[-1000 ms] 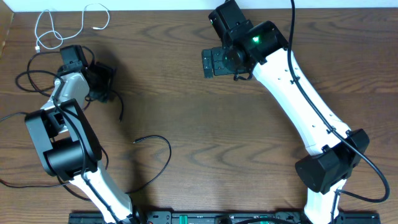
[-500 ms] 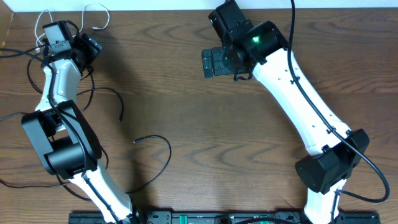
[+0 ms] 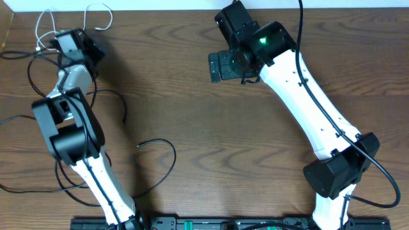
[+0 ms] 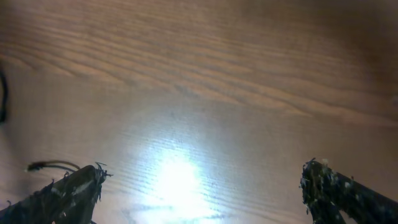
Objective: Untangle cables
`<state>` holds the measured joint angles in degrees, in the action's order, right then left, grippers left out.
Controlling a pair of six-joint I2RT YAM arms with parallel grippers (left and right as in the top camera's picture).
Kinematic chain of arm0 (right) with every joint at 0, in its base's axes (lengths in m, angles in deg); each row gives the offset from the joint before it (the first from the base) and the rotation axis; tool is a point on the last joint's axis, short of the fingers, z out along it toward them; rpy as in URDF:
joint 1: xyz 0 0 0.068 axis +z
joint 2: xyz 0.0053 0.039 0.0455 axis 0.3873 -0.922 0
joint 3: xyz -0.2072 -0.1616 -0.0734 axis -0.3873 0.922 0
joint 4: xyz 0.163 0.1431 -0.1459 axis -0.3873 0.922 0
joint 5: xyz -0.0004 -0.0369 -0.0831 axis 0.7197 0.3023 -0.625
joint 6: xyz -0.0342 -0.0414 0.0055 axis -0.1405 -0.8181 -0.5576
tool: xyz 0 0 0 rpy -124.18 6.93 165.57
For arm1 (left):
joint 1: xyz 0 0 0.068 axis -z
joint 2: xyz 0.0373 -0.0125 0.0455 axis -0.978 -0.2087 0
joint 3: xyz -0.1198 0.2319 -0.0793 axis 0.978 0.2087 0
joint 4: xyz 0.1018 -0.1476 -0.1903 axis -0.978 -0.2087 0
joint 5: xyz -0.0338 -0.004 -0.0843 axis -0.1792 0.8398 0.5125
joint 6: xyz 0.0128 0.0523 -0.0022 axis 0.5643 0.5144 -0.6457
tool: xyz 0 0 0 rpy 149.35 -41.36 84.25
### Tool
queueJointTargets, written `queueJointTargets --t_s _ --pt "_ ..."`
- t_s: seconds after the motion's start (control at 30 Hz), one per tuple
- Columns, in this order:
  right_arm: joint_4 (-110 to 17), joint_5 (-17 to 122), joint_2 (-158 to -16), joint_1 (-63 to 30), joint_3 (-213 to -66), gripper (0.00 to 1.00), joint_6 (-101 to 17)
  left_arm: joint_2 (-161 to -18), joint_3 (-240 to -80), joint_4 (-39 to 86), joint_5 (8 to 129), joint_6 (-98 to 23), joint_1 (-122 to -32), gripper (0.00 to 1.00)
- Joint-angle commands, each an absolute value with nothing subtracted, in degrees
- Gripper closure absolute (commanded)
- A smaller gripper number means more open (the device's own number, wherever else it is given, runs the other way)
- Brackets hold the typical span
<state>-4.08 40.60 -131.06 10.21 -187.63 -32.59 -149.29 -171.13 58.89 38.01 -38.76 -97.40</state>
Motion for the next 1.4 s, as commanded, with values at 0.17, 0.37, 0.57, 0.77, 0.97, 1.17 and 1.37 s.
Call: queueJointTargets --t_s 0.17,0.37,0.57,0.77,0.97,1.17,1.37 --pt "-3.3 40.5 -131.6 10.8 -187.3 0.01 -31.9 -151.6 -171.2 60.0 36.9 -35.3 -97.6 0.40" --pt "-3.3 40.5 -131.6 10.8 -187.3 0.01 -31.9 -151.6 -171.2 59.7 32.6 -35.4 -97.6 0.92" --pt "-3.3 40.5 -131.6 10.8 -187.3 0.01 -31.9 -150.7 -171.2 58.8 28.5 -36.3 -97.6 0.92" --pt "-3.3 40.5 -131.6 10.8 -187.3 0.01 -31.9 -148.6 -171.2 57.8 23.9 -41.1 -97.6 0.93" --pt "-3.3 40.5 -131.6 10.8 -187.3 0.01 -31.9 -147.5 -171.2 56.8 18.7 -42.7 -97.6 0.92" --pt "-3.3 40.5 -131.6 10.8 -187.3 0.01 -32.0 -147.1 -171.2 55.6 17.5 -42.7 -97.6 0.55" --pt "-3.7 40.0 -131.6 10.8 -187.3 0.01 -31.9 -143.8 -171.2 55.1 20.9 -36.1 -97.6 0.11"
